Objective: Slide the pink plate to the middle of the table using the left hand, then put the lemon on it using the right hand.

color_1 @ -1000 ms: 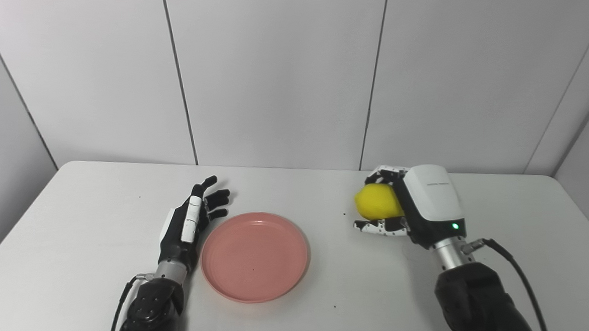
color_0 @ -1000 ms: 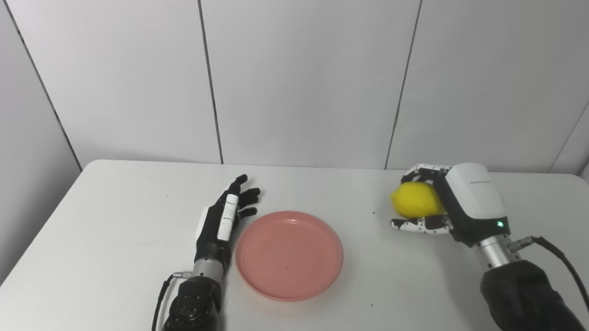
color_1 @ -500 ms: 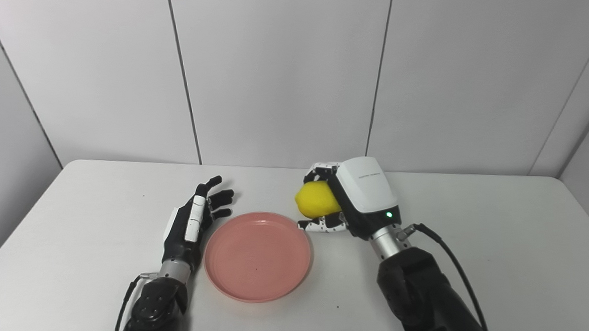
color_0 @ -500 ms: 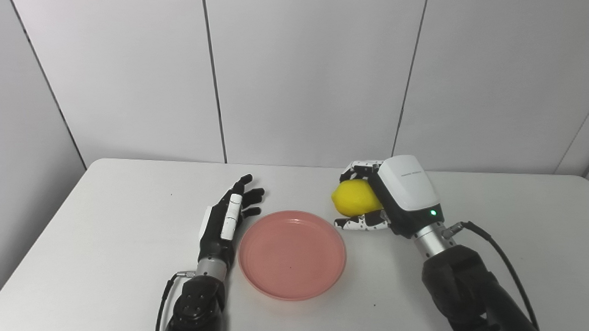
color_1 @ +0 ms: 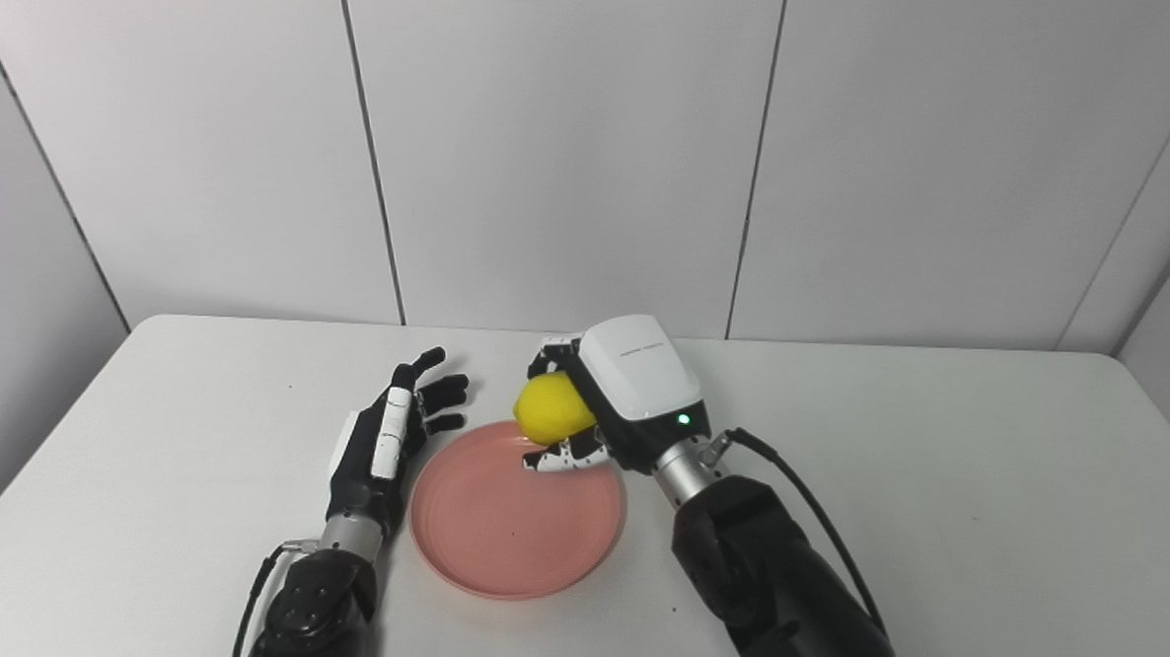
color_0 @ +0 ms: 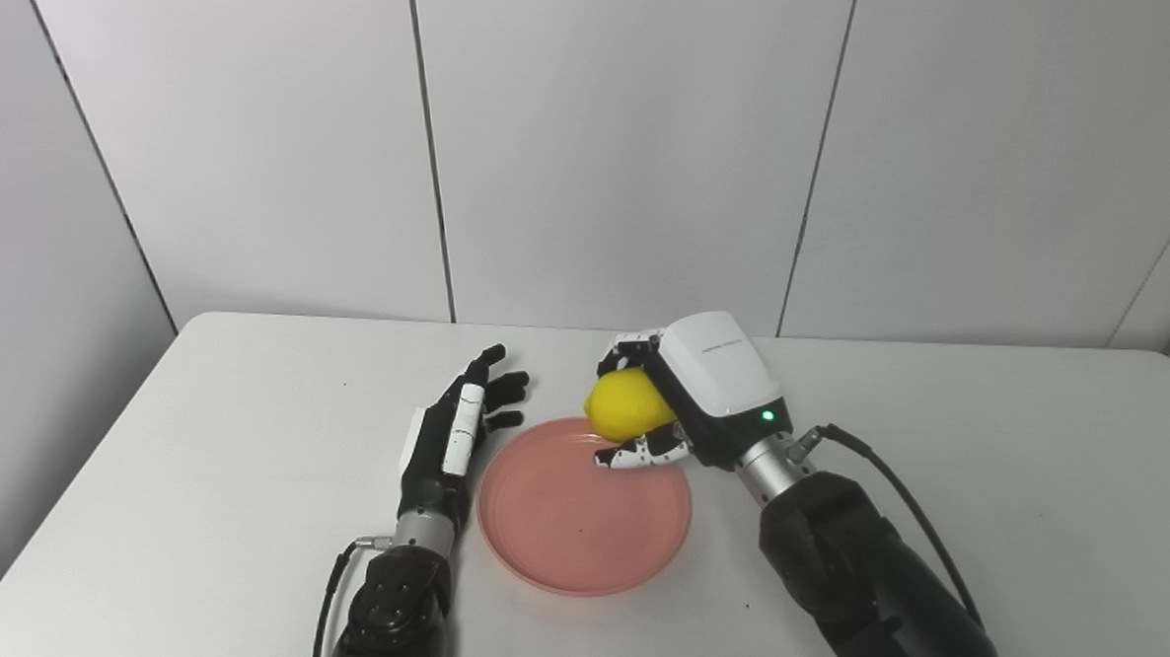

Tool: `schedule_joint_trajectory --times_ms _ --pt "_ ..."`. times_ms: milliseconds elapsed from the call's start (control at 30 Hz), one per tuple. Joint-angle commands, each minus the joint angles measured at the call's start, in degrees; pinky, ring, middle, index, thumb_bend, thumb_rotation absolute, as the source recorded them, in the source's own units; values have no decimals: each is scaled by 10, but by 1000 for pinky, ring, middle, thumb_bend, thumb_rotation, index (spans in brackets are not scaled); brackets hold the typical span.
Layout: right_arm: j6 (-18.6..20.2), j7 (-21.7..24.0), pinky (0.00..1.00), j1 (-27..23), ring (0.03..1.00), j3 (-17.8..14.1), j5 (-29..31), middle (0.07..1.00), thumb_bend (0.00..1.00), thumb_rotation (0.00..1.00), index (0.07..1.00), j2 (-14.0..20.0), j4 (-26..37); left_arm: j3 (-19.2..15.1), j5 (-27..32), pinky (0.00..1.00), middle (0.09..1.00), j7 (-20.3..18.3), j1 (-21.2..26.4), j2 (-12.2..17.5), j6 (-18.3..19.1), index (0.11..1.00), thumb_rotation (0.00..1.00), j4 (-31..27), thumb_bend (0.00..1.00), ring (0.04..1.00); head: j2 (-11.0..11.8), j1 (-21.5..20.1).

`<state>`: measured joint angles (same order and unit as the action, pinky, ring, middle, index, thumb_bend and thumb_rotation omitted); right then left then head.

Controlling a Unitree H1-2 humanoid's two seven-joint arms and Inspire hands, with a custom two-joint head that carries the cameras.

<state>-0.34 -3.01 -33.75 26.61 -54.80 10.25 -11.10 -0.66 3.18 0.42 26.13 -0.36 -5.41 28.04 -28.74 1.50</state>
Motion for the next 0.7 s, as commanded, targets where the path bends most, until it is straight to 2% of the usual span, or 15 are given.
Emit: schedule_joint_trajectory --times_ms 0,200,333,500,667 --pt "-24 -14 126 -34 191 4 -2 293 512 145 488 -7 -2 16 -5 719 744 -10 -14 -19 27 827 978 34 801 772 -1 0" --pt "-13 -1 131 -48 194 18 4 284 511 143 487 -25 -37 18 -9 707 746 -10 -11 -18 17 831 995 46 799 775 -2 -5" --pt "-19 9 137 -59 199 33 -2 291 511 140 488 -24 -54 21 -12 706 740 -9 -11 -20 16 819 987 46 799 773 -2 -5" --pt "-24 4 104 -67 157 56 -11 231 515 141 473 -26 -83 16 -4 719 772 -12 -6 -24 12 872 979 56 795 781 0 -6" --pt "-22 21 147 -75 210 66 -3 303 513 141 483 -27 -105 17 -5 743 793 -10 -10 -28 18 771 972 46 808 803 0 -6"
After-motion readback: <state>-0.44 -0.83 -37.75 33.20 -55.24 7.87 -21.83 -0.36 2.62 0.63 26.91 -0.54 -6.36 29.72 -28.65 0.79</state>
